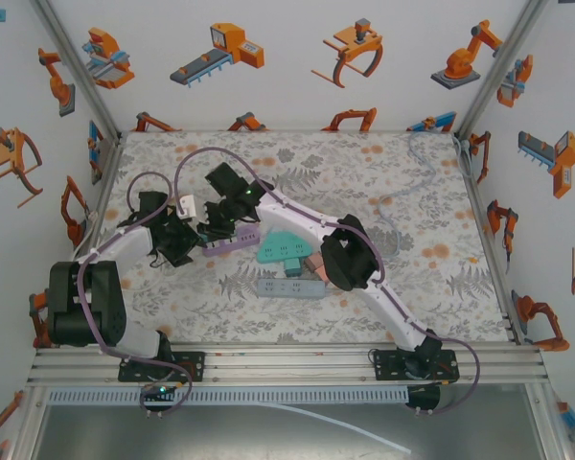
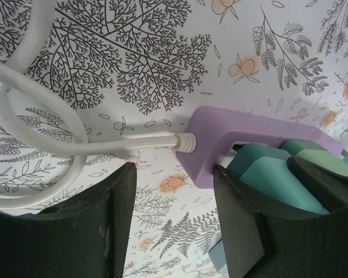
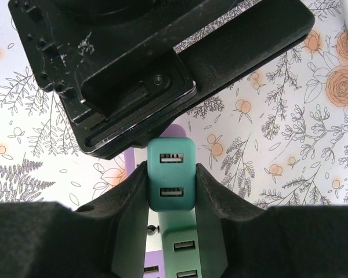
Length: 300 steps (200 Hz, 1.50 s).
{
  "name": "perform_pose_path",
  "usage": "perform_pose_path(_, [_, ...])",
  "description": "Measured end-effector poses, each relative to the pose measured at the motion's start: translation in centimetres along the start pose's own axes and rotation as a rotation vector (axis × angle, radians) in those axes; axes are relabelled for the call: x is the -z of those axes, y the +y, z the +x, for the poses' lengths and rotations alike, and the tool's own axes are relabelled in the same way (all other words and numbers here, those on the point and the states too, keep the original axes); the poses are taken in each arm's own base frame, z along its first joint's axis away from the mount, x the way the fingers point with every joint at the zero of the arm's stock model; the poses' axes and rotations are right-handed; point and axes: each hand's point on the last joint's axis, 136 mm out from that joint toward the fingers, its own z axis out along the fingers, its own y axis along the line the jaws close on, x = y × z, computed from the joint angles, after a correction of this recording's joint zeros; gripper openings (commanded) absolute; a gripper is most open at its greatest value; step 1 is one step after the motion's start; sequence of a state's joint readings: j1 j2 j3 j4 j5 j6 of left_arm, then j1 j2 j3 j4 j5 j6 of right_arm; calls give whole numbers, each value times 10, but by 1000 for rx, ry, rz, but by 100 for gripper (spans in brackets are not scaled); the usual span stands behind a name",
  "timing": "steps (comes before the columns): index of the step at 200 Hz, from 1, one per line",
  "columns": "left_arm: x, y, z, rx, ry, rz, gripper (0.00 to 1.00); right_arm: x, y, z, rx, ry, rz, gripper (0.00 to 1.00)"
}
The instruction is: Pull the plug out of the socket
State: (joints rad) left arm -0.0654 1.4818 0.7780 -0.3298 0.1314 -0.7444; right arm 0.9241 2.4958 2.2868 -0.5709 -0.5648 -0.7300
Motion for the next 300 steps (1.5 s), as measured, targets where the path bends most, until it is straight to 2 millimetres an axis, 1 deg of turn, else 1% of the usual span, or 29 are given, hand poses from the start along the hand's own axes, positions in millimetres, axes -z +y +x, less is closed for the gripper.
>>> perform_pose_path(79, [1,1,-2,2,-11,-10,54,1,-2,-5,-12,-23,12,5])
perform_pose_path(95, [2,2,-3,2,-13,-14,55,7,-4,-13,-9,-44,31,5])
perform_pose_path(109, [3,3,-3,2,-16,-23,55,18,-5,-23,-8,-64,52,5])
perform_pose_path(120, [5,5,-4,2,-22,-35,56,29,-7,-34,-8,-85,77,4])
perform_pose_path(135, [9,9,-4,2,-29,-55,57,51,-10,-50,-14,-121,115,3])
perform_pose_path(147, [12,12,-4,-3,-33,-69,59,71,-12,-61,-28,-155,150,2])
perform_pose_path(161, [19,10,-4,-12,-43,-60,62,99,-16,-71,-56,-193,199,1])
perform_pose_path(177, [33,1,-9,-33,-78,-15,67,133,-19,-76,-108,-233,265,2])
perform_pose_path(197, [59,-18,-18,-72,-148,80,72,175,-20,-74,-212,-293,354,2])
perform_pose_path(210, [77,-32,-23,-100,-192,150,76,202,-18,-67,-314,-341,407,0])
perform_pose_path(222, [92,-44,-25,-129,-226,218,79,228,-17,-55,-423,-391,458,0])
perform_pose_path(235, [111,-60,-24,-172,-260,298,82,255,-18,-36,-553,-427,523,0])
perform_pose_path(248, [128,-77,-19,-224,-282,378,84,281,-18,-11,-687,-457,593,0])
perform_pose_path(273, [153,-106,5,-345,-278,510,87,325,-9,40,-925,-505,714,0])
perform_pose_path(285, [162,-119,19,-404,-262,562,89,342,-2,64,-1028,-529,763,1])
perform_pose_path(300, [172,-134,37,-475,-239,621,91,359,6,91,-1146,-550,813,1])
